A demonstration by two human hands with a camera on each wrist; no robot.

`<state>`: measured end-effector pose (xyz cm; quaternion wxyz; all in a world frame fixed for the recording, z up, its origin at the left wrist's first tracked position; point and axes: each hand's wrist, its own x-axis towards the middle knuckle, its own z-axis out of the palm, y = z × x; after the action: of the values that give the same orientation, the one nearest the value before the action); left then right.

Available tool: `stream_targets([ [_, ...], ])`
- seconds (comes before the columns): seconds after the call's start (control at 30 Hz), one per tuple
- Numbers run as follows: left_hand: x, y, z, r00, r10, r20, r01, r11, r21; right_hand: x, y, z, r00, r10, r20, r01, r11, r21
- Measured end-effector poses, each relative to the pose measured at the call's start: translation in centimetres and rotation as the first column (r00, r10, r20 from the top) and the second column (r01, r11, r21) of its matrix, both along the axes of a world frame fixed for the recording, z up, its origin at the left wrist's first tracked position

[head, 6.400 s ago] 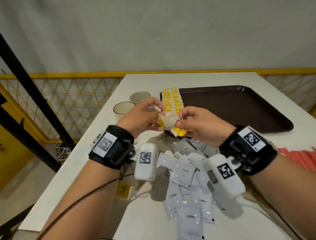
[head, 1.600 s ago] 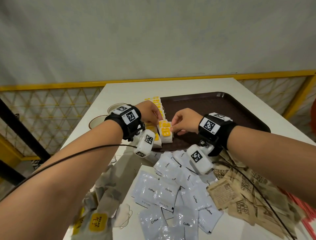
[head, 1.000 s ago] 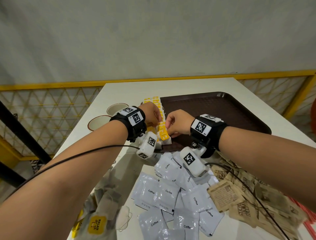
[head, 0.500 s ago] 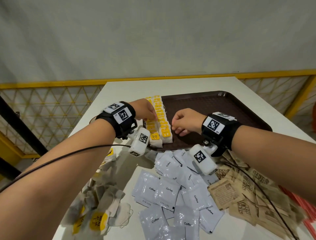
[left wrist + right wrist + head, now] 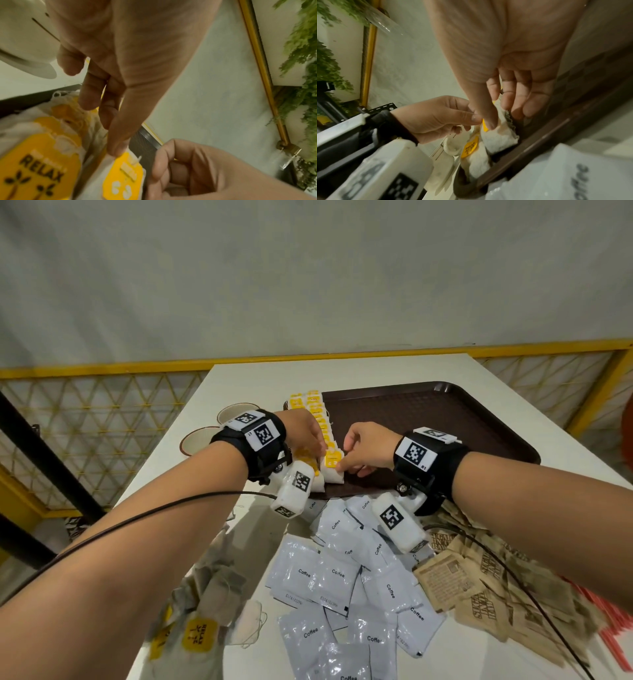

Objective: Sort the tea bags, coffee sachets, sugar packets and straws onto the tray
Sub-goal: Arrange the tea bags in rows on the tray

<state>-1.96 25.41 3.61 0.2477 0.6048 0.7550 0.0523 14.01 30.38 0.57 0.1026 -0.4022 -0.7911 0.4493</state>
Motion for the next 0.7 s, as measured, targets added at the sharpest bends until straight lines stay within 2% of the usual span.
stream_targets([
  [0.13,0.4,0.7,-0.5,0.995,0.029,-0.091,-0.03,1.0,-0.005,-0.2,-0.3,0.4,0.988,0.101,0.112,-0.111,0.99,0.086],
  [0.23,0.5,0.9,-0.7,0.993,0.043,-0.109,-0.045,0.999,-0.014,-0.7,-0.2,0.3,0.974,0.144,0.177,-0.168,0.977,0.128],
  [0.37,0.3,0.5,-0.7,0.989,0.079,-0.122,-0.068,0.994,0.088,-1.4,-0.2,0.3,0.949,0.195,0.247,-0.234,0.962,0.139],
  [0.5,-0.6,-0.5,-0.3,0.991,0.127,-0.04,-0.117,0.974,0.195,-1.6,-0.1,0.1,0.941,0.202,0.273,-0.256,0.951,0.176],
  [0.7,-0.9,-1.6,-0.3,0.991,0.131,0.011,-0.131,0.975,0.18,-1.7,-0.4,0.2,0.937,0.221,0.27,-0.271,0.949,0.163],
])
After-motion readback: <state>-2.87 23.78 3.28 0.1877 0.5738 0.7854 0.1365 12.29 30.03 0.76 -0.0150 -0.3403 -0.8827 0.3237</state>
